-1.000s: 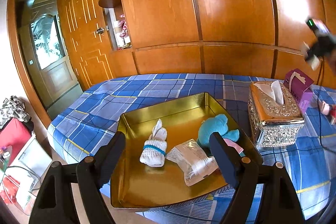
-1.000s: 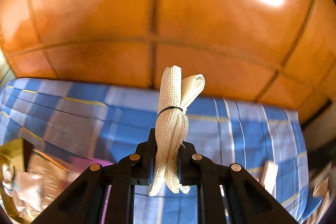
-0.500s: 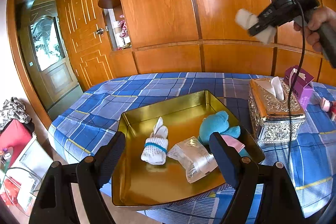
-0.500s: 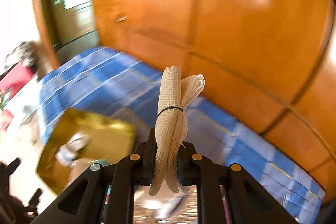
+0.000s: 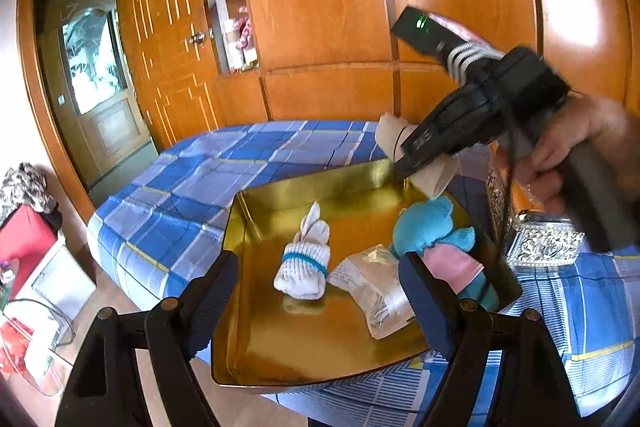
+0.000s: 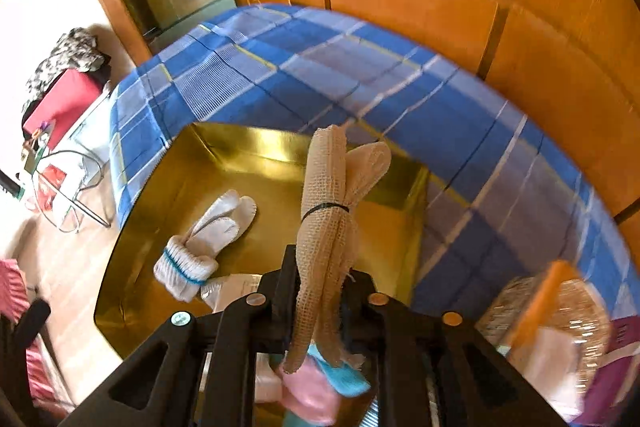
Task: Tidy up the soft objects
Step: 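Carry the beige mesh bag to the gold tray and release it with the right gripper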
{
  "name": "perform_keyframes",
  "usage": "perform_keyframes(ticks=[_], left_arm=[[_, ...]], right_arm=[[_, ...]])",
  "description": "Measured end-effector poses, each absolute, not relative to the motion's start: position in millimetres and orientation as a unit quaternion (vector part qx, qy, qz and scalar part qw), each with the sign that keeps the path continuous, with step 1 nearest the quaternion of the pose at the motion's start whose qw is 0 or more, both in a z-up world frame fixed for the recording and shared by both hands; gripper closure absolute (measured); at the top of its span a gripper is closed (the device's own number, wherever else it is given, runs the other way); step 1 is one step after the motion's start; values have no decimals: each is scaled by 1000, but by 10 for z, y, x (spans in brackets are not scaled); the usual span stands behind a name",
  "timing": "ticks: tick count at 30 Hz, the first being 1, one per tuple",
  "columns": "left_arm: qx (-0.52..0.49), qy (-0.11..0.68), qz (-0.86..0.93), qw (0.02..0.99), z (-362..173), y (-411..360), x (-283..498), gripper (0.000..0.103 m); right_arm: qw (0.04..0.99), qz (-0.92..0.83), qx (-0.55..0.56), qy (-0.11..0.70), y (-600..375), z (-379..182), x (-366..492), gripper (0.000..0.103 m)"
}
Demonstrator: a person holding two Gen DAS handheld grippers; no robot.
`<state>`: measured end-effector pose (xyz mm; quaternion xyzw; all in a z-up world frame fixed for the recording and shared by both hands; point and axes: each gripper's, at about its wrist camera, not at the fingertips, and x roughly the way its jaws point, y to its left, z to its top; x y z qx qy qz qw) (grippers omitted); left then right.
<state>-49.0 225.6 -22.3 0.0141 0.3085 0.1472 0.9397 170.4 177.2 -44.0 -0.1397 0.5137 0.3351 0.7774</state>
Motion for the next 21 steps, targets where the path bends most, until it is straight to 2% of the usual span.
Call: perform_keyframes(ticks=[4, 10, 11, 12, 14, 21], left_arm=[[-4, 321, 157, 934, -291, 2380, -453, 20], [-21, 334, 165, 928, -384, 2487, -417, 20], [-22, 336, 166, 927, -394, 2492, -419, 20], [-24, 337, 166, 926, -403, 2494, -414, 20], [-26, 339, 165, 926, -413, 2495, -411, 18], [-25, 330, 165, 929, -366, 2474, -435, 16]], right_arm=[[782, 320, -112, 522, 1807, -622, 1770, 73], [795, 317, -80, 511, 1716, -558, 1781, 60], [795, 322, -71, 509, 1691, -529, 1780, 55], [794, 327, -63, 509, 1670, -510, 1778, 43], [791, 334, -46, 510, 1634, -475, 1784, 35], [806, 332, -31, 488, 1492, -314, 1722, 35]])
